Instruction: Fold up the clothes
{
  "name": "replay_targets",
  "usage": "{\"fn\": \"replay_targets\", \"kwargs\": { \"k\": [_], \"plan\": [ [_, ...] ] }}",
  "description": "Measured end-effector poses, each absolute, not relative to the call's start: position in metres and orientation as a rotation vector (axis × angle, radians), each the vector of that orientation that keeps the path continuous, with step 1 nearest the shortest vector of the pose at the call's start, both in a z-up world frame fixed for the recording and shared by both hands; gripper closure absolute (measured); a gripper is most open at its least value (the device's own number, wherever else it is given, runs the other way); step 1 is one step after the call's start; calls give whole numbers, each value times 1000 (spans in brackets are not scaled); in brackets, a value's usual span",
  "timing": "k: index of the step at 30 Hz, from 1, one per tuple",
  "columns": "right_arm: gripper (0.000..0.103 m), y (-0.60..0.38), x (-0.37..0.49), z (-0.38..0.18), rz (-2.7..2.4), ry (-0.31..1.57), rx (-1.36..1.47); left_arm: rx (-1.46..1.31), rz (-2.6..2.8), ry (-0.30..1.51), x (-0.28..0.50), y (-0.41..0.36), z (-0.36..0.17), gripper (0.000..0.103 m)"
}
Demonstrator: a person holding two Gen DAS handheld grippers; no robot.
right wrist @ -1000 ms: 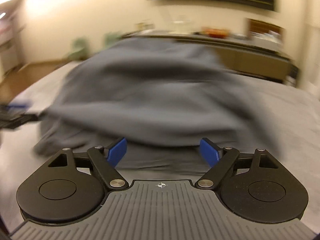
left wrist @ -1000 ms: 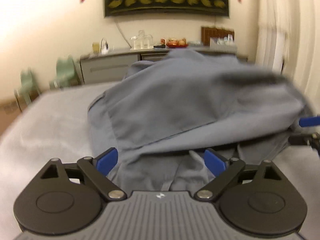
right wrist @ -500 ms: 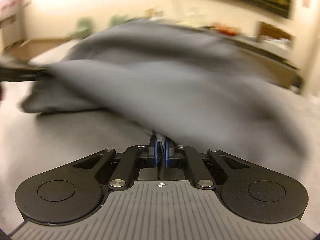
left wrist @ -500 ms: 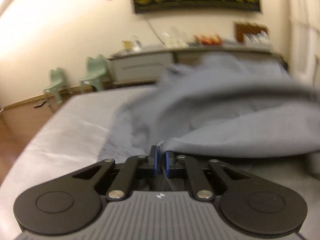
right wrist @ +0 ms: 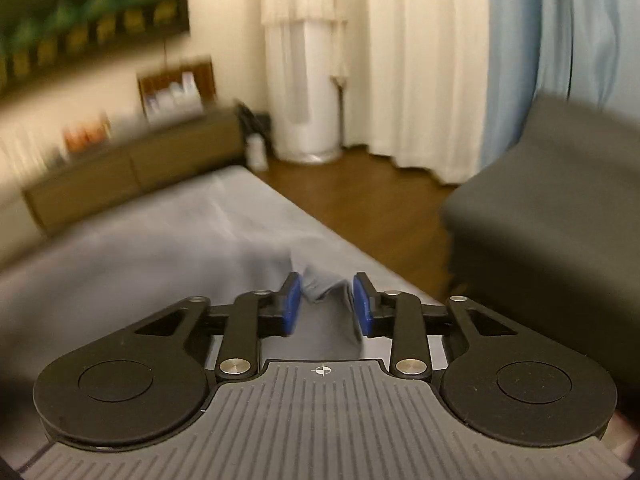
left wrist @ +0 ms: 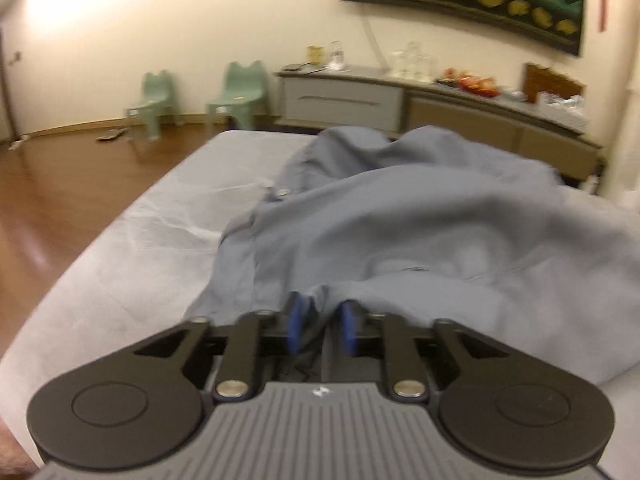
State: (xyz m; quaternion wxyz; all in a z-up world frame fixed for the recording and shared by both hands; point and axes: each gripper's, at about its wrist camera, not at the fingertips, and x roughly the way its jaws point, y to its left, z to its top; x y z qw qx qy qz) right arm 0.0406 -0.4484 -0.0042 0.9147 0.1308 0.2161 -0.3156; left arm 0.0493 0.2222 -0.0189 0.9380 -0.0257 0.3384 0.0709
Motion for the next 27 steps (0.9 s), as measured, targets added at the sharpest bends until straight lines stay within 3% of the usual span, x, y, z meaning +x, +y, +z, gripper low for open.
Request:
{"fn": "replay_targets", "kwargs": {
  "k": [1,4,8,14,17,19,21,22,23,25,26,27],
  "plan": [
    [38,-441,36,1,-623,394,287,-46,118,673,42,220,-14,70],
    [28,-414,49,10,-494,324,310,0,89,606,34,213,-2,37],
    [23,-371,93,-3,-165,465,360,21,63,542,38,201,14,28],
    [23,-338,138,-37,-146,663,213,149,-72,654,60,162,-28,24],
    [23,-363,109,-29,-224,626,414,234,-76,664,56,146,-50,11],
    [23,-384,90,-28,-247,594,558,266,-39,674,59,142,-63,11],
    [22,-396,77,-33,-278,593,651,247,-17,695,68,142,-71,16],
    [21,-401,84,-40,-305,612,661,233,-9,706,72,142,-75,34],
    [21,-405,90,-47,-332,631,672,215,-5,726,78,143,-78,65],
    [32,-407,105,-61,-308,685,679,152,-14,782,87,146,-85,100],
    [47,-407,114,-68,-275,714,680,136,-14,793,87,148,-86,100],
    [93,-406,122,-76,-243,744,680,134,-9,792,84,149,-86,100]
  ]
}}
